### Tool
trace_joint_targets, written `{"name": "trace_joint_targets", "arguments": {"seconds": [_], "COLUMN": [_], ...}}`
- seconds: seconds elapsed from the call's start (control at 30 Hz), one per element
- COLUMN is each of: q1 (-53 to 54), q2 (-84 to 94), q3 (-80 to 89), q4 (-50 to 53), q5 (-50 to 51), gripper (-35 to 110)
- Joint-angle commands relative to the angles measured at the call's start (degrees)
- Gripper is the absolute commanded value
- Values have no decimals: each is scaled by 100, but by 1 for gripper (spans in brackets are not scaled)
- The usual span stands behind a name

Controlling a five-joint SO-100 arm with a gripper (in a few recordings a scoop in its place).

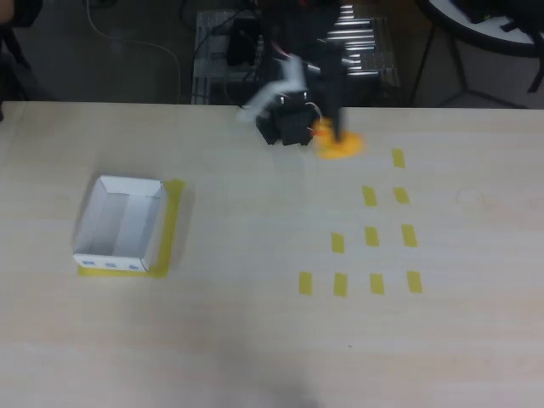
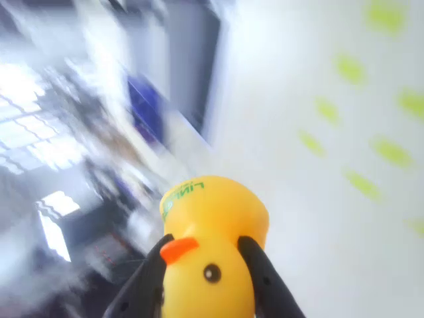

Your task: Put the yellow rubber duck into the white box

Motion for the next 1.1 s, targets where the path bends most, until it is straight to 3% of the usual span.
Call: {"name": "trace_joint_targets", "arguments": {"seconds": [0.0, 0.17, 0.43, 0.7, 1.07], "q1": [2821, 4403, 5906, 6363, 6627], "q2": [1187, 1266, 817, -694, -2074], "q3": [703, 1336, 3278, 4113, 3709], "q4": [-967, -1529, -2971, -4113, -4509], "q5": [79, 132, 62, -237, -316], "gripper": [0, 4, 0, 0, 0]}}
